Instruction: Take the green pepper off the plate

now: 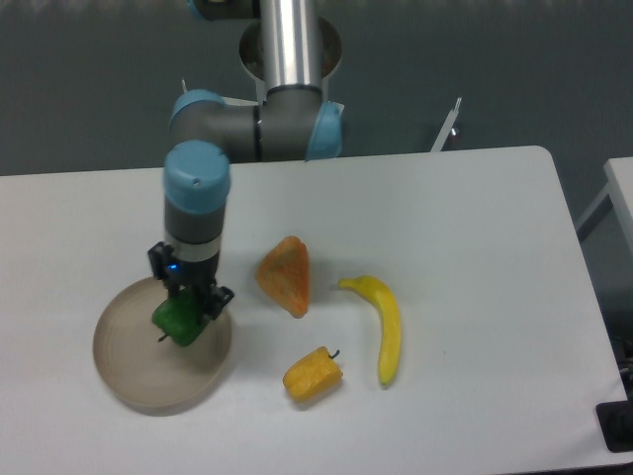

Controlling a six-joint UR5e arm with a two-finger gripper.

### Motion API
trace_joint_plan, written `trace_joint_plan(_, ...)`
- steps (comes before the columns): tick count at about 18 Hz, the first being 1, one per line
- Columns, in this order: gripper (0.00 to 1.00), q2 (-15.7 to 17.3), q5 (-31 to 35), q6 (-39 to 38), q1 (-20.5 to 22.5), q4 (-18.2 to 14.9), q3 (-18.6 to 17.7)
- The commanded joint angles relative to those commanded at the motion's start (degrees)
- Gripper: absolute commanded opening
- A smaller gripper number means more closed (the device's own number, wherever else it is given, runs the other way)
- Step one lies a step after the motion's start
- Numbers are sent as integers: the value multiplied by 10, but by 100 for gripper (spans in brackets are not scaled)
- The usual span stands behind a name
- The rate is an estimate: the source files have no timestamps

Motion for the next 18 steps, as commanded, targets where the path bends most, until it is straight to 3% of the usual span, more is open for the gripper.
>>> trace_joint_plan(4, 34, 18, 0, 109, 65, -48, 14)
trace_joint_plan(8, 34, 17, 1, 166, 100, -45, 17)
trace_joint_plan(18, 33, 10, 39, 183, 104, -47, 43)
